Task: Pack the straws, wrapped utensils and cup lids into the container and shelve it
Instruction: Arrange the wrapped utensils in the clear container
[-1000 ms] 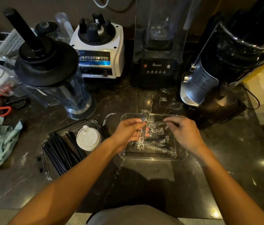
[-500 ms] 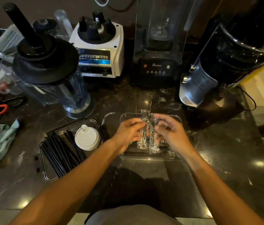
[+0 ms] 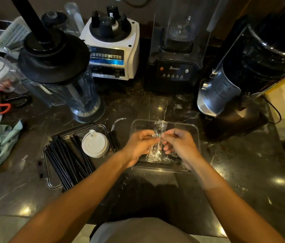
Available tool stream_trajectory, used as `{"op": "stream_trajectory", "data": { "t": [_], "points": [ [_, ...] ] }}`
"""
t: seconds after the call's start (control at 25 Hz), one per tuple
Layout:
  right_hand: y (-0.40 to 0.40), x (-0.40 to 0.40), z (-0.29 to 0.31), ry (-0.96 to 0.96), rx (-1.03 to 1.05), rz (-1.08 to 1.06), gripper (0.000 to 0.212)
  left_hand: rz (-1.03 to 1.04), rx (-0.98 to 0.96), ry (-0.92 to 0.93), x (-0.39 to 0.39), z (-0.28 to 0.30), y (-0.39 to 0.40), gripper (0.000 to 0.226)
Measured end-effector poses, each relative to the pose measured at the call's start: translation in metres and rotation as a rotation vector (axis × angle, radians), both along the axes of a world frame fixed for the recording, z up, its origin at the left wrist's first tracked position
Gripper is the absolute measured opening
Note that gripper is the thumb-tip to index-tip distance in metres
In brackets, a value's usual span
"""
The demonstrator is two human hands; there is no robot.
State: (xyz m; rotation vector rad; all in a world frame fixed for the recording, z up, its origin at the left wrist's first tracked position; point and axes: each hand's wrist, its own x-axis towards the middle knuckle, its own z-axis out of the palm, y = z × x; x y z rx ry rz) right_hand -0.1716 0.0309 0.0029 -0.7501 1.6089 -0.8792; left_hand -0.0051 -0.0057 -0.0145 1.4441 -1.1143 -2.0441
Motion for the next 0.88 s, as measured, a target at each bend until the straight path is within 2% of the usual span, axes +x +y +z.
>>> {"op": "stream_trajectory", "data": {
  "t": [0.08, 0.12, 0.2, 0.24, 0.28, 0.36, 0.44, 0.6, 0.72, 0.88],
  "points": [
    [0.000, -0.006, -0.004, 0.051, 0.036, 0.021, 0.009, 0.026, -0.035, -0.031, -0.001, -0.001, -0.002, 0.020],
    [0.001, -0.011, -0.008, 0.195, 0.055, 0.093, 0.008, 0.038, -0.044, -0.037, 0.000, -0.002, -0.005, 0.018],
    [0.003, -0.021, -0.016, 0.627, 0.122, 0.433, 0.007, 0.061, -0.038, -0.053, 0.001, -0.007, -0.010, 0.020],
    [0.006, -0.022, -0.017, 0.776, 0.166, 0.601, 0.010, 0.072, -0.037, -0.058, 0.001, -0.007, -0.012, 0.021],
    [0.008, -0.021, -0.019, 0.863, 0.200, 0.701, 0.019, 0.071, -0.041, -0.055, 0.001, -0.008, -0.013, 0.022],
    [0.011, -0.019, -0.022, 0.938, 0.228, 0.752, 0.030, 0.089, -0.024, -0.030, -0.001, -0.008, -0.014, 0.023],
    [0.011, -0.017, -0.025, 1.003, 0.208, 0.794, 0.025, 0.113, -0.016, -0.022, -0.001, -0.010, -0.015, 0.025],
    [0.010, -0.024, -0.032, 0.990, 0.210, 0.818, 0.007, 0.112, -0.032, -0.036, -0.001, -0.014, -0.017, 0.023],
    [0.008, -0.035, -0.026, 0.825, 0.147, 0.766, 0.009, 0.095, -0.044, -0.035, 0.000, -0.015, -0.017, 0.025],
    [0.007, -0.046, -0.017, 0.579, 0.066, 0.468, 0.018, 0.093, -0.019, -0.004, 0.000, -0.013, -0.017, 0.032]
  ]
}}
